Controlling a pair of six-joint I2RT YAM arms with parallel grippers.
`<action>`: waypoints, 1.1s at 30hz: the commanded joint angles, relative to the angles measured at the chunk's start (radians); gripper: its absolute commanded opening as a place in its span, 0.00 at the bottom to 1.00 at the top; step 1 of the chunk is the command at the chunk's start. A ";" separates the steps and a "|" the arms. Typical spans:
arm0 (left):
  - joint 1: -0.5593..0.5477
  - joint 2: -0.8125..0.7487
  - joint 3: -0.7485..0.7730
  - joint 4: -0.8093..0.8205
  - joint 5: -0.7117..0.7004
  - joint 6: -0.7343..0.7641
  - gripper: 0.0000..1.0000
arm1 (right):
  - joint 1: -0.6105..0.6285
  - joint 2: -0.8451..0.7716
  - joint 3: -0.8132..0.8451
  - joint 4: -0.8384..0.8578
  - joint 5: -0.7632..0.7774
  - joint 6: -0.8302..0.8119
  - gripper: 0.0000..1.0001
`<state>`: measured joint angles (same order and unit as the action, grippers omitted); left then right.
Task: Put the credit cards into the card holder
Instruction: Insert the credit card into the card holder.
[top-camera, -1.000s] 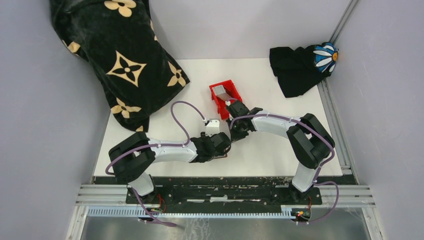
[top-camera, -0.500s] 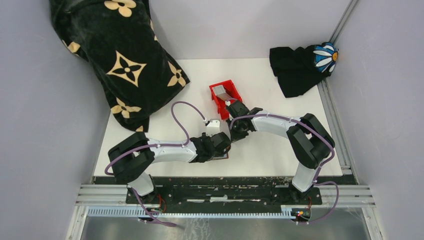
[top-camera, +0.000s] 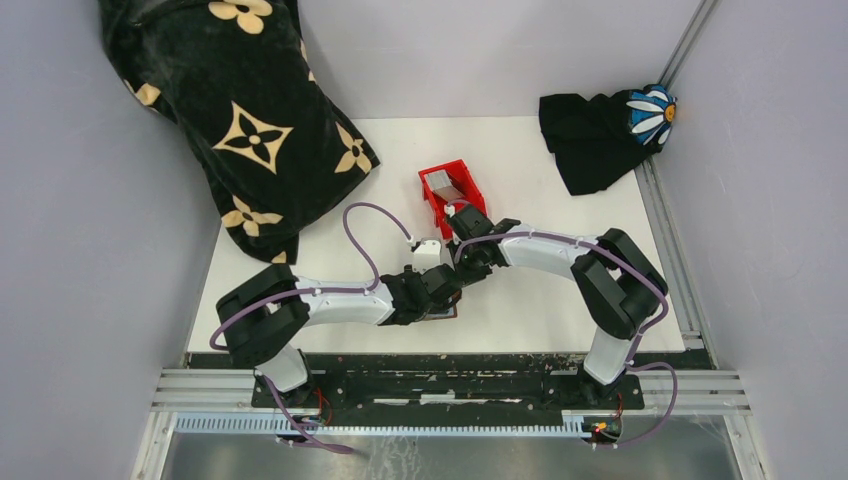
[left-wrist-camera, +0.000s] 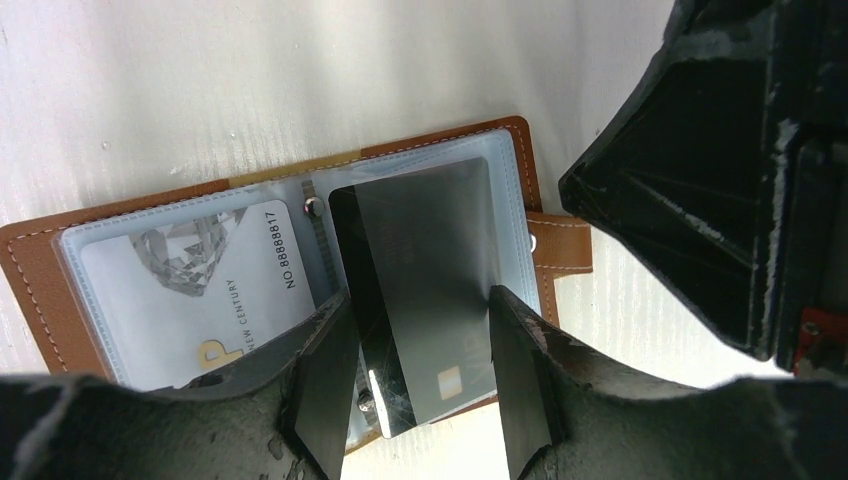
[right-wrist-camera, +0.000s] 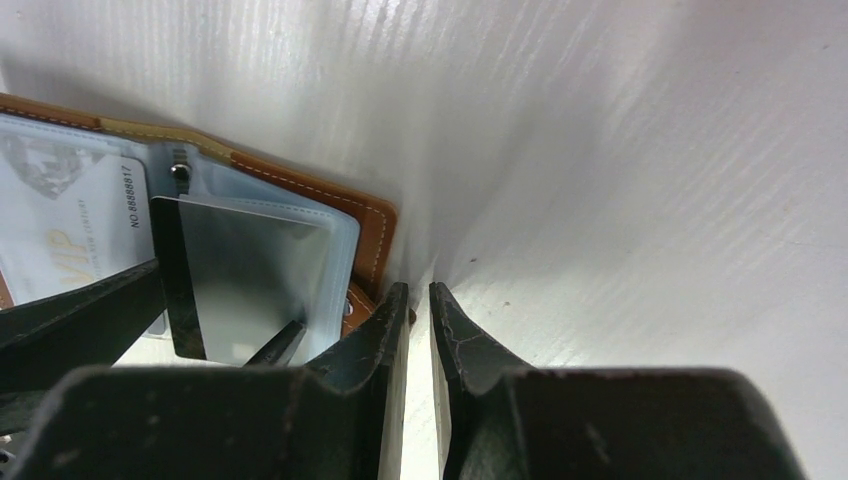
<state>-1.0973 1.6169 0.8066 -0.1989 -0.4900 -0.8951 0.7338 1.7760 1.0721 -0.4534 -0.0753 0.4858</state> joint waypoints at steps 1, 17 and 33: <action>-0.009 0.030 0.004 0.021 0.063 0.007 0.56 | 0.021 0.002 -0.008 0.043 -0.001 0.026 0.19; -0.009 0.017 -0.008 0.139 0.156 -0.003 0.57 | 0.057 0.028 -0.001 0.062 -0.002 0.052 0.18; -0.021 -0.003 -0.034 0.176 0.192 -0.011 0.57 | 0.069 0.030 0.009 0.058 0.003 0.057 0.18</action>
<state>-1.0946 1.6150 0.7906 -0.1131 -0.4309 -0.8948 0.7708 1.7836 1.0687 -0.4355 -0.0395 0.5117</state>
